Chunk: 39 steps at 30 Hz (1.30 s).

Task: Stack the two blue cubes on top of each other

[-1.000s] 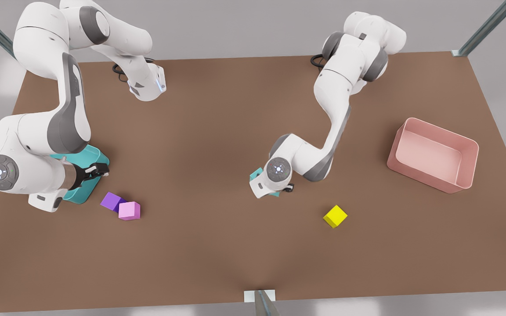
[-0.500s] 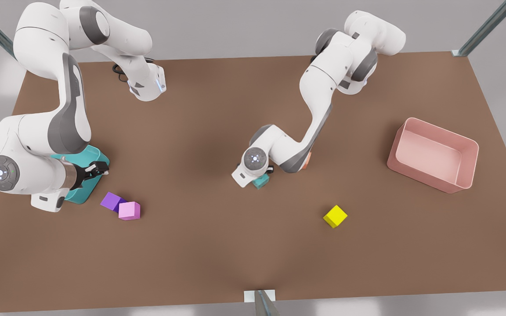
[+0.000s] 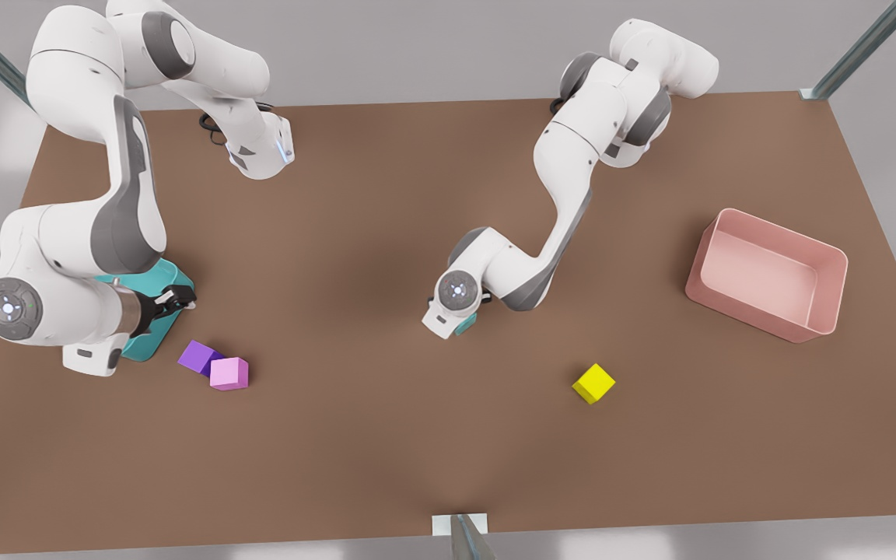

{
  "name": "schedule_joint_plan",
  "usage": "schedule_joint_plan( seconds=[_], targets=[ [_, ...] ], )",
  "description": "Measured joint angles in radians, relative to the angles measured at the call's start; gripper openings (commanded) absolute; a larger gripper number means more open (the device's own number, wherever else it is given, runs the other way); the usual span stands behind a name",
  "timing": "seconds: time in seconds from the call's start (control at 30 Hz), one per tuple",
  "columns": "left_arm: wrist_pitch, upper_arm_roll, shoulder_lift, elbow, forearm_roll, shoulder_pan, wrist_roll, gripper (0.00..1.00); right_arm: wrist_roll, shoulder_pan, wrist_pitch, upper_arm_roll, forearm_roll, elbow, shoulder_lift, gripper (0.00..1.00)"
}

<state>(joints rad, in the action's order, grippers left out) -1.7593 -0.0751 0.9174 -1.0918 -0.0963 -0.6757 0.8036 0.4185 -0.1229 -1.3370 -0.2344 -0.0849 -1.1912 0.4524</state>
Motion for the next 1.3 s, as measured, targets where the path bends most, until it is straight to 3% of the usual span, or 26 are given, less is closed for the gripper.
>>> schedule_joint_plan(
  seconds=[0.23, 0.27, 0.3, 1.13, 1.2, 1.3],
  targets=[
    [-0.021, 0.0, 0.0, 0.001, -0.002, 0.014, 0.039, 0.53, 0.005, 0.002, -0.001, 0.001, -0.001, -0.001, 0.0, 1.0],
    [-0.026, 0.0, 0.0, 0.0, -0.002, 0.015, 0.043, 0.63, 0.006, 0.002, -0.001, 0.001, -0.001, -0.001, 0.0, 1.0],
    [-0.03, 0.0, 0.0, 0.0, -0.004, 0.015, 0.047, 1.0, 0.006, 0.002, -0.001, 0.001, -0.001, -0.001, 0.0, 1.0],
    [-0.05, -0.03, -0.075, 0.018, 0.012, 0.114, 0.092, 1.0, 0.004, 0.009, 0.0, 0.001, -0.017, -0.013, -0.003, 1.0],
    [0.016, -0.023, -0.151, 0.018, 0.047, 0.179, 0.076, 1.0, 0.004, 0.008, 0.0, 0.002, -0.017, -0.013, -0.004, 1.0],
    [0.201, -0.02, -0.313, 0.018, 0.153, 0.415, -0.02, 1.0, 0.004, 0.005, 0.0, 0.004, -0.018, -0.007, -0.012, 1.0]
  ],
)
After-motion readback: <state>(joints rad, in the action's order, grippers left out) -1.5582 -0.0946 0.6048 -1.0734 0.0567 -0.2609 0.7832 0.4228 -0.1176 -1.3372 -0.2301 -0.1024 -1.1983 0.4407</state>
